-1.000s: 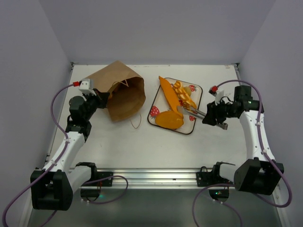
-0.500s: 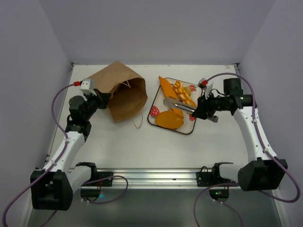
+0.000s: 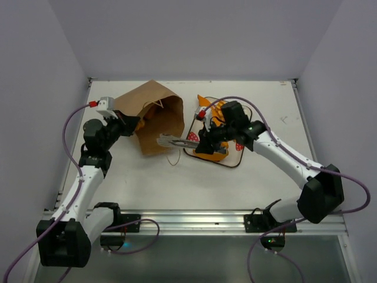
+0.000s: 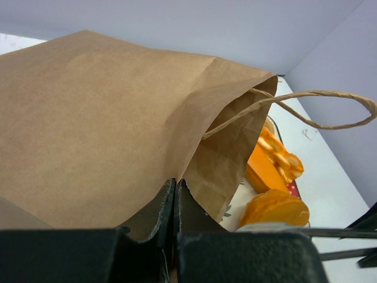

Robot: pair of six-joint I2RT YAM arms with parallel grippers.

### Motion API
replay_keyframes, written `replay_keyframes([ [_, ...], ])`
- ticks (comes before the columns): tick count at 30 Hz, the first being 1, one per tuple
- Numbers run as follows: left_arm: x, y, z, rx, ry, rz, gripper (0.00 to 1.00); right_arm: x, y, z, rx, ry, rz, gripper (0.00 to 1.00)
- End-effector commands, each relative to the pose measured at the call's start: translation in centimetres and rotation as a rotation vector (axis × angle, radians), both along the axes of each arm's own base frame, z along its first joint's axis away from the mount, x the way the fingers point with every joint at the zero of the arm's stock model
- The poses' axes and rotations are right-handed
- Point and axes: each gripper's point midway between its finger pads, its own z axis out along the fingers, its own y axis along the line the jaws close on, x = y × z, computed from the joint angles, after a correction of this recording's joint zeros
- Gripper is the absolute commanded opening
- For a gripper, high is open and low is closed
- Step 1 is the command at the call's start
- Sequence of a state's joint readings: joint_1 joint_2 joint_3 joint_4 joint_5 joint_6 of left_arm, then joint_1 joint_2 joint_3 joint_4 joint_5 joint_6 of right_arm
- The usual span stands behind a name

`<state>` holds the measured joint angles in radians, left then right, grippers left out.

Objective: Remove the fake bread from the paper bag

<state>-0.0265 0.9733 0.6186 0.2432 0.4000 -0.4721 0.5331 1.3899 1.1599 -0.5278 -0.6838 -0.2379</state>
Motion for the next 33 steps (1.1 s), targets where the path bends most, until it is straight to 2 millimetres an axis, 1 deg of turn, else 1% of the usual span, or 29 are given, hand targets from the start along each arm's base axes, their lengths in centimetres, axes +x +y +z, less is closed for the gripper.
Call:
replay_keyframes([
  [1, -0.8, -0.8, 1.8, -0.077, -0.011, -0.036, 0.02, 2.9, 3.8, 1.1, 0.058, -0.156, -0.069, 0.38],
  [2, -0.9, -0.8, 2.0, -0.083, -0.010, -0.039, 0.02, 2.6, 4.9, 1.0, 0.052, -0.175, -0.054, 0.38],
  [3, -1.0, -0.9, 2.0, -0.091, -0.004, -0.040, 0.02, 2.7, 5.5, 0.5, 0.036, -0.188, -0.053, 0.37],
  [4, -1.1, -0.9, 2.0, -0.091, 0.001, -0.039, 0.02, 3.4, 5.8, 0.6, 0.024, -0.232, -0.079, 0.37],
  [5, -1.1, -0.9, 2.2, -0.091, 0.001, -0.038, 0.02, 2.9, 6.9, 0.6, 0.016, -0.268, -0.052, 0.37],
  [7, -1.2, -0.7, 2.0, -0.083, 0.013, -0.030, 0.02, 2.8, 7.9, 0.3, -0.011, -0.326, -0.037, 0.37],
  [9, -1.3, -0.7, 2.0, -0.078, 0.019, -0.030, 0.02, 2.3, 8.9, -0.2, -0.053, -0.399, -0.014, 0.37],
  [10, -1.3, -0.8, 2.0, -0.081, 0.025, -0.033, 0.02, 2.4, 9.3, -0.6, -0.069, -0.431, -0.011, 0.37],
  [11, -1.3, -0.8, 2.0, -0.086, 0.025, -0.036, 0.02, 2.2, 9.7, -1.2, -0.109, -0.491, 0.000, 0.37],
  [12, -1.4, -1.0, 2.1, -0.097, 0.028, -0.044, 0.02, 2.3, 10.0, -1.3, -0.119, -0.522, 0.002, 0.37],
  [13, -1.4, -1.1, 2.2, -0.105, 0.029, -0.049, 0.02, 2.0, 10.7, -1.5, -0.129, -0.574, 0.029, 0.37],
  [14, -1.5, -1.2, 2.2, -0.111, 0.032, -0.056, 0.02, 2.6, 10.6, -1.5, -0.157, -0.620, 0.002, 0.37],
  [15, -1.5, -1.4, 2.4, -0.121, 0.034, -0.068, 0.02, 2.4, 11.2, -1.4, -0.155, -0.656, 0.007, 0.37],
  [16, -1.6, -1.6, 2.5, -0.126, 0.035, -0.075, 0.02, 2.5, 11.5, -1.7, -0.172, -0.692, 0.026, 0.37],
  [18, -1.7, -1.7, 2.6, -0.127, 0.040, -0.082, 0.02, 3.3, 11.6, -1.6, -0.203, -0.757, -0.004, 0.37],
  [19, -1.7, -1.7, 3.0, -0.122, 0.034, -0.083, 0.02, 3.4, 12.0, -1.5, -0.202, -0.786, -0.005, 0.37],
  [20, -1.7, -1.6, 3.2, -0.111, 0.030, -0.081, 0.02, 3.7, 12.1, -2.1, -0.227, -0.807, 0.004, 0.37],
  [22, -1.9, -1.3, 3.8, -0.098, 0.024, -0.069, 0.02, 4.3, 12.2, -2.2, -0.244, -0.844, -0.011, 0.37],
  [23, -1.9, -1.2, 4.1, -0.091, 0.020, -0.063, 0.02, 4.5, 12.3, -2.9, -0.260, -0.850, -0.009, 0.37],
  [24, -2.1, -1.1, 4.0, -0.078, 0.026, -0.058, 0.02, 4.8, 12.4, -2.8, -0.260, -0.863, -0.017, 0.37],
  [25, -2.1, -1.0, 4.4, -0.072, 0.020, -0.056, 0.02, 5.0, 12.5, -2.8, -0.277, -0.886, -0.018, 0.37],
  [27, -2.3, -0.9, 4.4, -0.064, 0.025, -0.053, 0.02, 5.2, 12.9, -3.4, -0.299, -0.908, -0.012, 0.37],
  [28, -2.4, -0.9, 4.4, -0.062, 0.026, -0.052, 0.02, 5.0, 13.2, -3.2, -0.310, -0.933, -0.003, 0.37],
  [31, -2.6, -0.8, 4.9, -0.051, 0.018, -0.045, 0.02, 4.7, 13.8, -3.8, -0.341, -0.978, 0.022, 0.37],
  [32, -2.8, -0.6, 4.1, -0.042, 0.053, -0.038, 0.02, 4.6, 13.9, -4.1, -0.351, -0.986, 0.029, 0.37],
  [33, -2.8, -0.5, 4.0, -0.037, 0.056, -0.035, 0.02, 4.6, 14.0, -4.5, -0.360, -0.987, 0.035, 0.38],
])
